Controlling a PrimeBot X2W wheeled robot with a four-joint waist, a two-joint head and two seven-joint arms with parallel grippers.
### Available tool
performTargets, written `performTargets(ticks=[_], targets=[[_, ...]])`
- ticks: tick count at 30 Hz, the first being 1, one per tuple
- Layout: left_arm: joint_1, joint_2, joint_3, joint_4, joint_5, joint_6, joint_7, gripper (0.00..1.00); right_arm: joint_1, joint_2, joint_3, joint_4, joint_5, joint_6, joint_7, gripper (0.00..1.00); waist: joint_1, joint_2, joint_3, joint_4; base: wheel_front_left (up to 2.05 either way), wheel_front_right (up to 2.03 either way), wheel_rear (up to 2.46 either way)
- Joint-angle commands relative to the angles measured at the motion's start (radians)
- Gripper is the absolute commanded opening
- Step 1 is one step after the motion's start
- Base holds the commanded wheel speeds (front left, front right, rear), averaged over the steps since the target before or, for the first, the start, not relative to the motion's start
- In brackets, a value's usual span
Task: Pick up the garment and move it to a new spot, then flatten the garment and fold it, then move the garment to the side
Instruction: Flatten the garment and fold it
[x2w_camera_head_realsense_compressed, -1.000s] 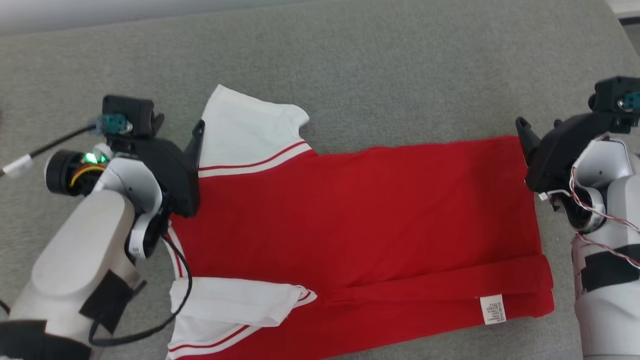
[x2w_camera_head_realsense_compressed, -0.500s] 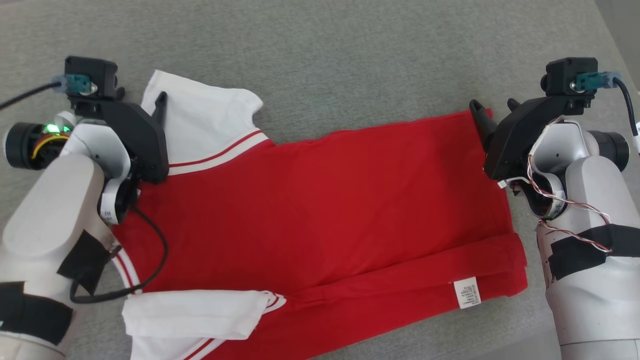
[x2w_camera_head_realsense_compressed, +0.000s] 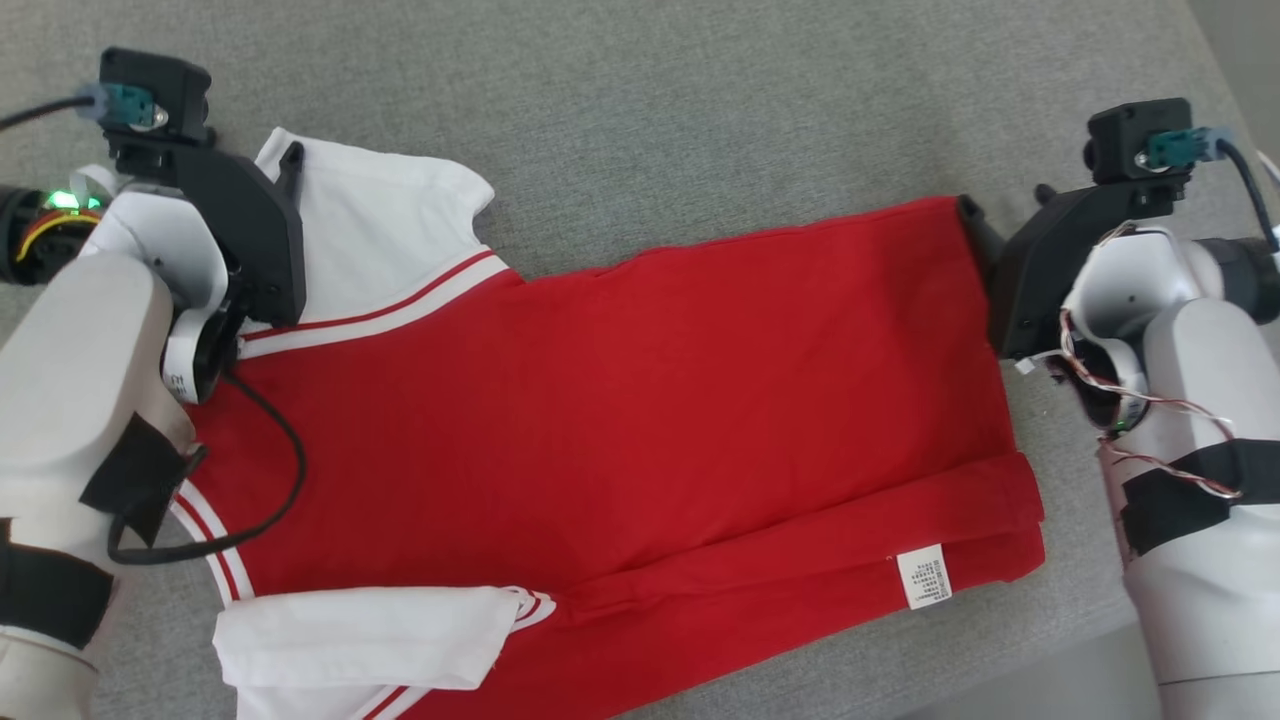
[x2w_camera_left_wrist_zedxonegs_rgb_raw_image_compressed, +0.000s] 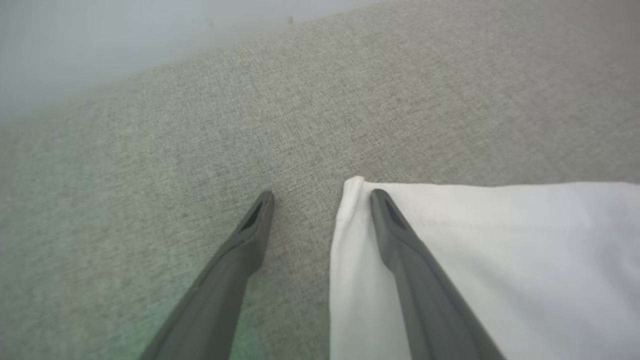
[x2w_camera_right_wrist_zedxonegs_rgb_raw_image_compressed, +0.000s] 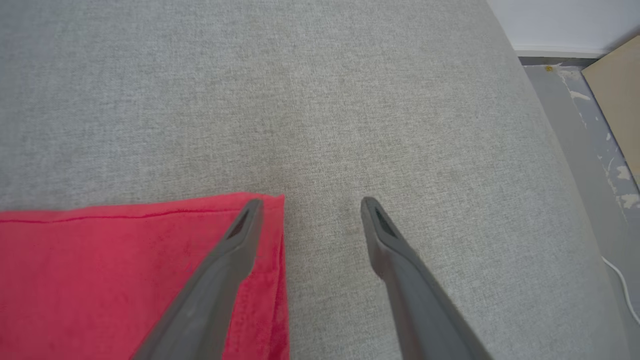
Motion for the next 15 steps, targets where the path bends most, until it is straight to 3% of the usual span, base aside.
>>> performTargets(ticks=[1, 6, 15], targets=[[0.037, -0.012, -0.018, 0.017, -0.009, -0.014, 0.027, 1.00, -0.012, -0.012, 0.001, 0.005, -0.007, -0.002, -0.003, 1.00, 0.0002, 0.0000, 0.007, 0.007, 0.00, 0.00, 0.00], [0.035, -0.009, -0.031, 0.011, -0.015, -0.024, 0.052, 1.00, -0.016, -0.032, 0.020, 0.029, -0.016, -0.002, 0.010, 1.00, 0.0002, 0.0000, 0.013, 0.013, 0.00, 0.00, 0.00], [0.064, -0.036, -0.042, 0.000, -0.047, -0.038, 0.089, 1.00, -0.031, -0.012, 0.068, 0.082, 0.045, -0.002, 0.029, 1.00, 0.0002, 0.0000, 0.020, 0.020, 0.00, 0.00, 0.00]])
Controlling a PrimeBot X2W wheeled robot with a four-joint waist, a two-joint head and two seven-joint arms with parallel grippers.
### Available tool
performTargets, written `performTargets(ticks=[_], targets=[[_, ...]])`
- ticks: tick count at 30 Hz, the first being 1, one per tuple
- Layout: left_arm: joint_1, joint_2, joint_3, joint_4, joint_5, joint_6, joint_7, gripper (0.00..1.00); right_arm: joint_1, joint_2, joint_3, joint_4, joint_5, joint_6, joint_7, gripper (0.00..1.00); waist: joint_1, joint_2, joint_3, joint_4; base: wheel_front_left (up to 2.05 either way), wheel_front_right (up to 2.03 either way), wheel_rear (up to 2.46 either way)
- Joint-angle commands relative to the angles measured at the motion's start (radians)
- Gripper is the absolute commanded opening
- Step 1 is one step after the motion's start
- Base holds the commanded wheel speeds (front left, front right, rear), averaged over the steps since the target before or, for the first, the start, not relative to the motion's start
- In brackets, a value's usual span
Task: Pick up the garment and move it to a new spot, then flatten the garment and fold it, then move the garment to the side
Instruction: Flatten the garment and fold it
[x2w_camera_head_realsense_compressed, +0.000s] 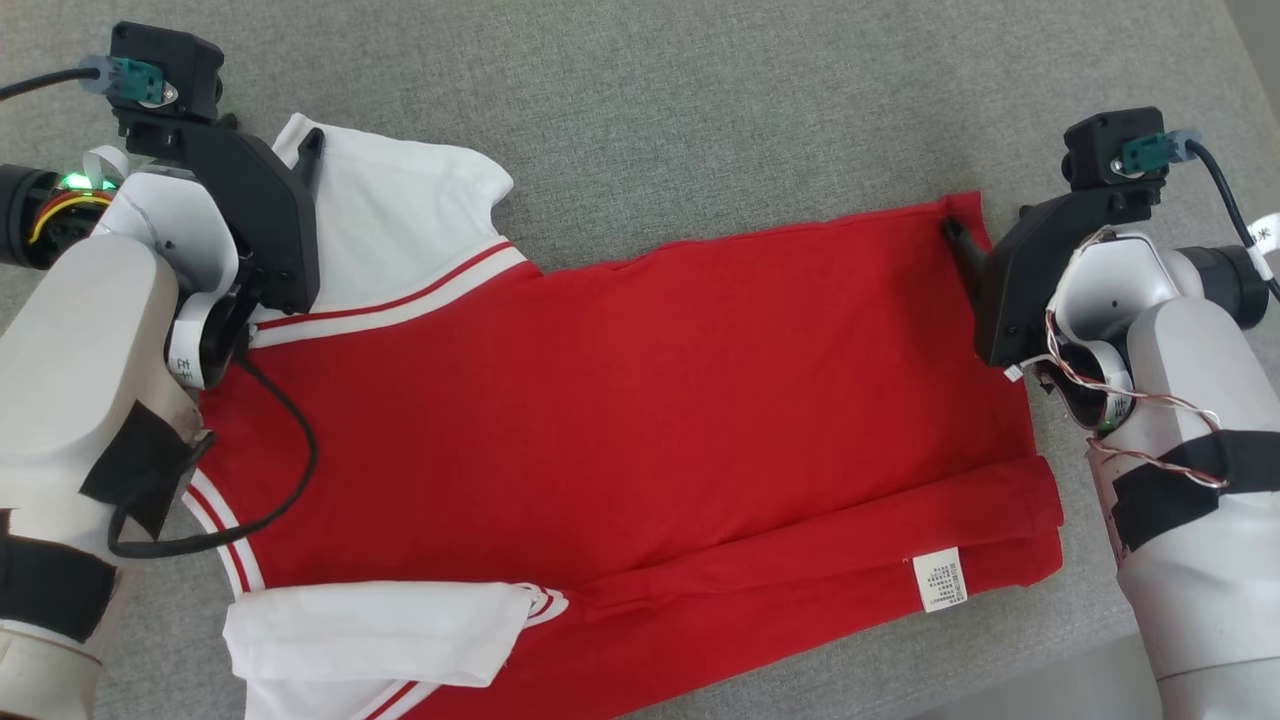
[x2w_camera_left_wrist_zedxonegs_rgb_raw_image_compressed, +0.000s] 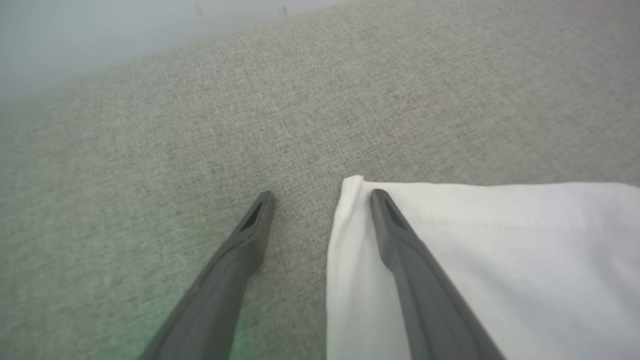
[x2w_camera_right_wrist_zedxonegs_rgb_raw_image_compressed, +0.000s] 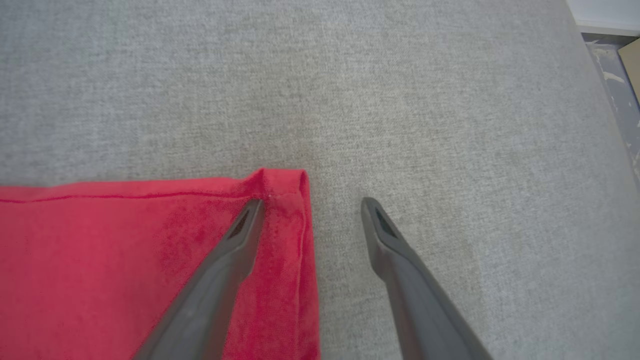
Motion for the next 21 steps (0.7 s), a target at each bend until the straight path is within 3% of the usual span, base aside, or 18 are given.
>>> performTargets(ticks=[1, 3, 5, 6, 7, 8, 9, 15, 21], targets=[[0.083, -0.034, -0.033, 0.032, -0.023, -0.024, 0.049, 1.00, -0.009, 0.011, 0.015, 0.017, 0.013, -0.002, 0.007, 1.00, 0.0002, 0.0001, 0.001, 0.002, 0.00, 0.00, 0.00], [0.091, -0.034, -0.034, 0.033, -0.026, -0.027, 0.053, 1.00, -0.010, 0.015, 0.021, 0.025, 0.019, -0.002, 0.010, 1.00, 0.0002, 0.0001, 0.001, 0.003, 0.00, 0.00, 0.00], [0.109, -0.040, -0.037, 0.036, -0.033, -0.030, 0.062, 0.84, -0.016, 0.012, 0.036, 0.044, 0.030, -0.002, 0.012, 1.00, 0.0002, 0.0001, 0.001, 0.005, 0.00, 0.00, 0.00], [0.116, -0.042, -0.039, 0.036, -0.033, -0.032, 0.060, 0.70, -0.017, 0.014, 0.042, 0.053, 0.032, 0.000, 0.014, 1.00, 0.0002, 0.0001, 0.000, 0.007, 0.00, 0.00, 0.00], [0.121, -0.043, -0.041, 0.037, -0.035, -0.033, 0.053, 0.48, -0.019, 0.014, 0.046, 0.060, 0.032, 0.000, 0.011, 0.64, 0.0002, 0.0001, -0.001, 0.008, 0.00, 0.00, 0.00], [0.125, -0.044, -0.044, 0.037, -0.033, -0.033, 0.043, 0.00, -0.023, 0.012, 0.046, 0.068, 0.029, 0.000, 0.007, 0.27, 0.0002, 0.0001, -0.002, 0.009, 0.00, 0.00, 0.00], [0.126, -0.044, -0.048, 0.035, -0.025, -0.033, 0.030, 0.00, -0.026, 0.008, 0.049, 0.079, 0.021, 0.000, 0.011, 0.00, 0.0002, 0.0001, -0.002, 0.011, 0.00, 0.00, 0.00], [0.093, -0.029, -0.038, 0.024, 0.005, -0.009, -0.082, 0.00, -0.047, 0.000, 0.035, 0.090, 0.011, -0.002, -0.045, 0.00, 0.0002, 0.0001, -0.008, 0.020, 0.00, 0.00, 0.00], [0.070, -0.022, -0.028, 0.014, 0.064, 0.055, -0.276, 0.00, -0.046, -0.002, -0.005, 0.100, -0.014, -0.002, -0.130, 0.00, 0.0002, 0.0001, -0.036, 0.033, 0.00, 0.00, 0.00]])
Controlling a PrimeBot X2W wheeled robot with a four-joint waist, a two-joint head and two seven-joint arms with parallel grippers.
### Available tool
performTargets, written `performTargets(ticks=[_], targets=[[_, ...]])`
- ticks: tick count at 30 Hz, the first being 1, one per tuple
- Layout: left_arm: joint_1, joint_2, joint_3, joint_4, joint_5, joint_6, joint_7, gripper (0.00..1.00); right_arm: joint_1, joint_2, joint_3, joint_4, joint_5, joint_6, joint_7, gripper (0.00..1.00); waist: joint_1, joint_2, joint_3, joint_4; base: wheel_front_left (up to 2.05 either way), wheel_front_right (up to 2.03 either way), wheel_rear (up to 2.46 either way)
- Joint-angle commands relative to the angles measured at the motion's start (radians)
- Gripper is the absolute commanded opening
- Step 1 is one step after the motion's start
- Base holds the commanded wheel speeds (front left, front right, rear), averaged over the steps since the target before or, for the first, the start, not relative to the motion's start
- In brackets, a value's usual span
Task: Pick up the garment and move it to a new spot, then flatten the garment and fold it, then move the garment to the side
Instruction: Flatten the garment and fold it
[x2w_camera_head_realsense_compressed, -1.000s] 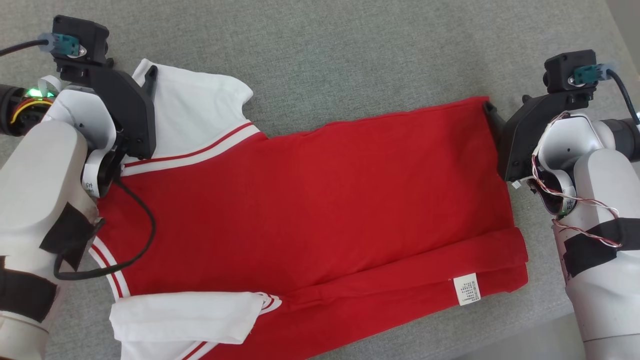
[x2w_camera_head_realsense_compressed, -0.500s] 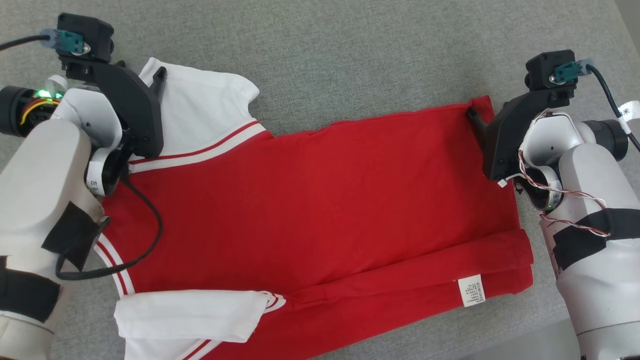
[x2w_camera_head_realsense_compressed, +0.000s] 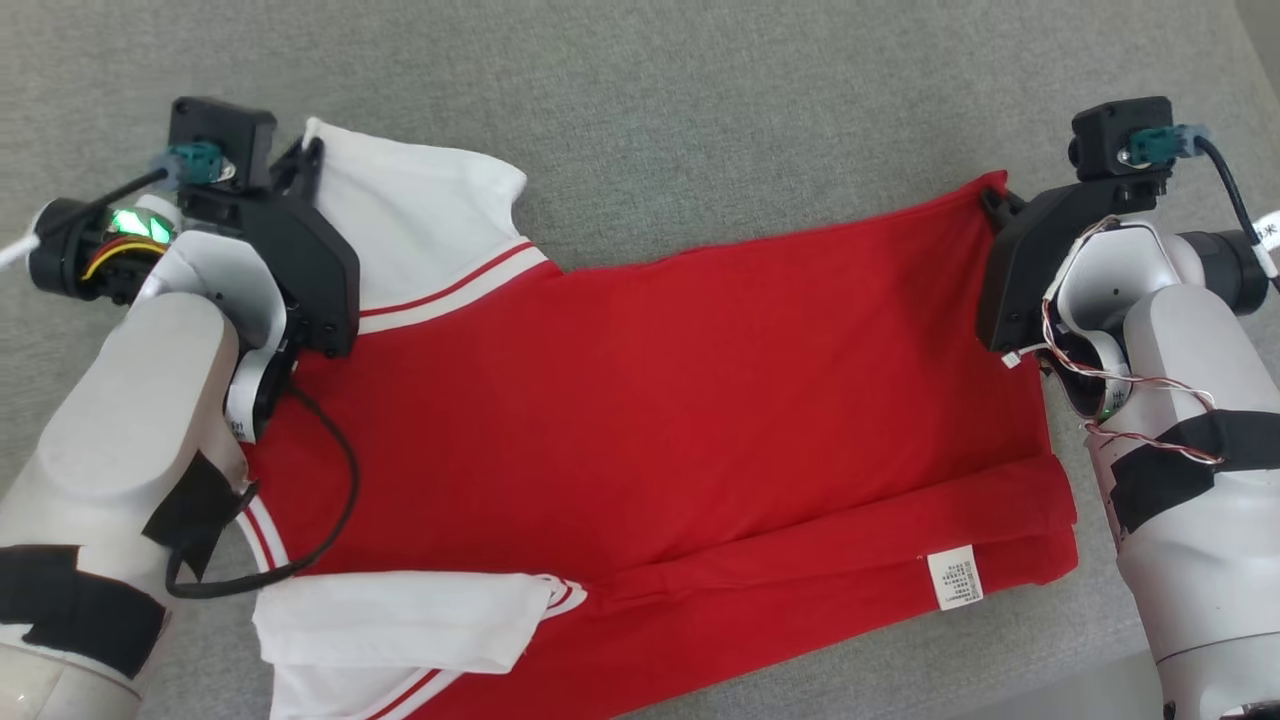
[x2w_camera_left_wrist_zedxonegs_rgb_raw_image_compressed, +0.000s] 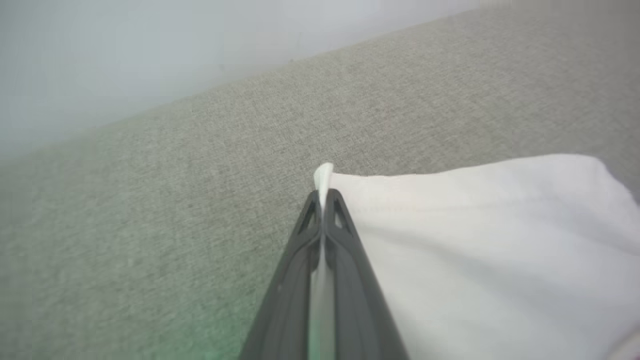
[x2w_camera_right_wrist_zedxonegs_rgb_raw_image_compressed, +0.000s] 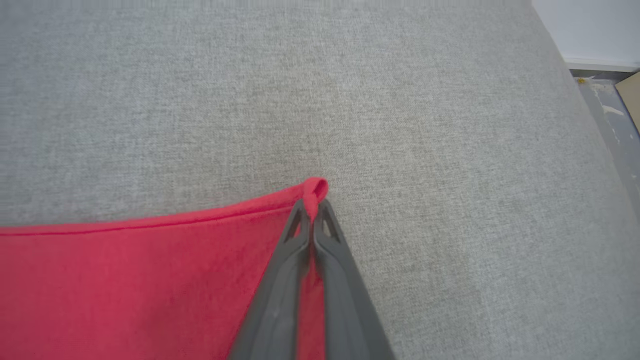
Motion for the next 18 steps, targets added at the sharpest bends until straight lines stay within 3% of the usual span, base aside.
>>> performTargets(ticks=[1, 8, 18], targets=[[0.019, 0.001, 0.003, 0.008, 0.010, 0.009, -0.045, 0.00, 0.003, 0.001, -0.011, 0.008, -0.008, -0.002, -0.021, 0.00, -0.0003, -0.0002, -0.013, 0.009, 0.00, 0.00, 0.00], [0.013, -0.002, 0.008, 0.005, 0.009, -0.038, -0.190, 0.00, -0.005, 0.005, -0.058, 0.033, -0.048, -0.002, -0.113, 0.00, -0.0003, -0.0002, -0.040, 0.033, 0.00, 0.00, 0.00], [0.063, -0.036, -0.022, -0.025, -0.011, -0.089, -0.316, 0.00, 0.035, -0.008, -0.062, 0.077, -0.054, -0.002, -0.146, 0.00, -0.0003, -0.0002, -0.106, 0.086, 0.00, 0.00, 0.00]])
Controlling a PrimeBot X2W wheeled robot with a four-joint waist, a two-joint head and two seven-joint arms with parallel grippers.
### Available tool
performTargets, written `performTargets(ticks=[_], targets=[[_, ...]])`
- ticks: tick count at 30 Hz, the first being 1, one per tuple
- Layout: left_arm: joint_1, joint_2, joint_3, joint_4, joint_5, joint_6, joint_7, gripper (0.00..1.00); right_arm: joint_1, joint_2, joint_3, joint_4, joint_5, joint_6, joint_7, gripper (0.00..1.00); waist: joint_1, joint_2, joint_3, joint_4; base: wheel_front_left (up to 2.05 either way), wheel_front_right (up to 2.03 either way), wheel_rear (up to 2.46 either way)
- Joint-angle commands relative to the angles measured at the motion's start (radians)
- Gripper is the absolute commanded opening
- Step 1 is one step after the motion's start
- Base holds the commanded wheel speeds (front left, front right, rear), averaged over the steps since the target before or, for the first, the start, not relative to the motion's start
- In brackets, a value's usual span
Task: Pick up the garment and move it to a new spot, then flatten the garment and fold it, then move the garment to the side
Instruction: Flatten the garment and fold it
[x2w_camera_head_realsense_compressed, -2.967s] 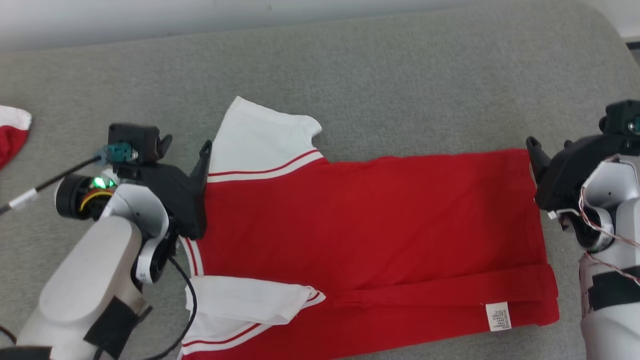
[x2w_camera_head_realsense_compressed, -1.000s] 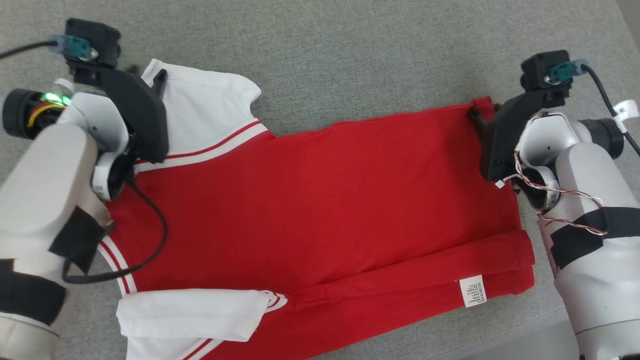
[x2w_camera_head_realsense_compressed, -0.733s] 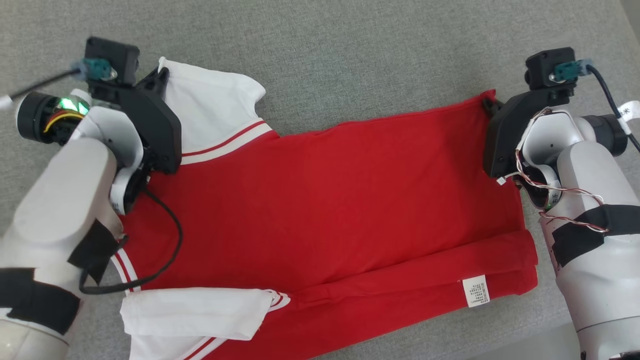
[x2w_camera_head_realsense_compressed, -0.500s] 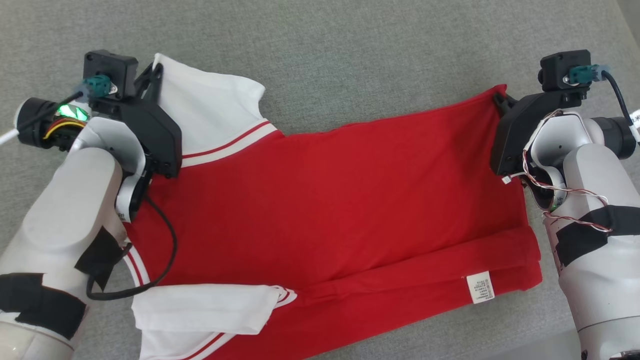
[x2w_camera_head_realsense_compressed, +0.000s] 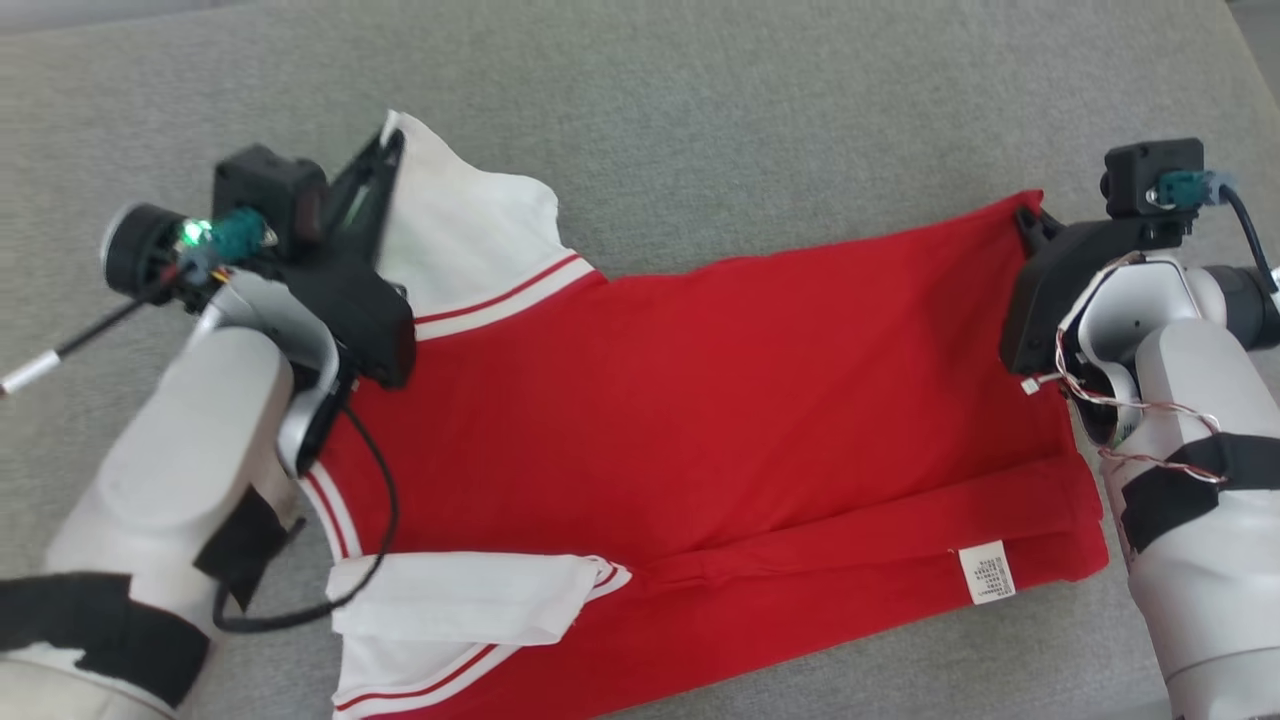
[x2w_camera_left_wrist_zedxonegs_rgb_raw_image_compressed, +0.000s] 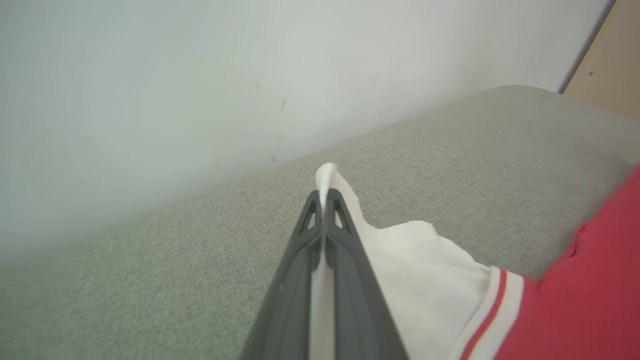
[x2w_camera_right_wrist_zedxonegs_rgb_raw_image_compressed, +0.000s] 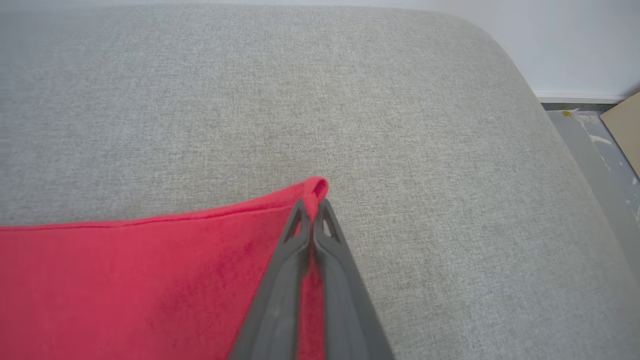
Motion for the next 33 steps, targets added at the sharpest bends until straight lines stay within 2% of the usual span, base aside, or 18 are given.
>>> performTargets(ticks=[1, 8, 16, 24, 33], targets=[[0.038, -0.005, -0.004, -0.021, -0.016, -0.002, -0.026, 0.00, 0.024, -0.015, 0.010, -0.003, 0.013, -0.002, -0.012, 0.00, -0.0001, -0.0002, -0.034, 0.033, 0.00, 0.00, 0.00], [0.166, -0.017, -0.008, -0.121, -0.033, 0.008, -0.069, 0.00, 0.108, -0.071, 0.030, -0.037, 0.038, -0.002, -0.029, 0.00, -0.0001, -0.0002, -0.095, 0.090, 0.00, 0.00, 0.00], [0.387, -0.023, -0.007, -0.294, -0.060, 0.072, -0.092, 0.00, 0.256, -0.126, 0.035, -0.082, 0.039, -0.002, -0.031, 0.00, -0.0001, -0.0002, -0.172, 0.147, 0.00, 0.00, 0.00], [0.569, -0.003, -0.008, -0.455, -0.079, 0.134, -0.098, 0.00, 0.365, -0.146, 0.018, -0.126, 0.044, -0.002, 0.005, 0.00, -0.0001, -0.0002, -0.218, 0.168, 0.00, 0.00, 0.00], [0.724, -0.002, -0.030, -0.529, -0.123, 0.166, -0.078, 0.00, 0.461, -0.158, -0.010, -0.160, 0.026, -0.002, 0.053, 0.00, -0.0001, -0.0002, -0.256, 0.182, 0.00, 0.00, 0.00]])
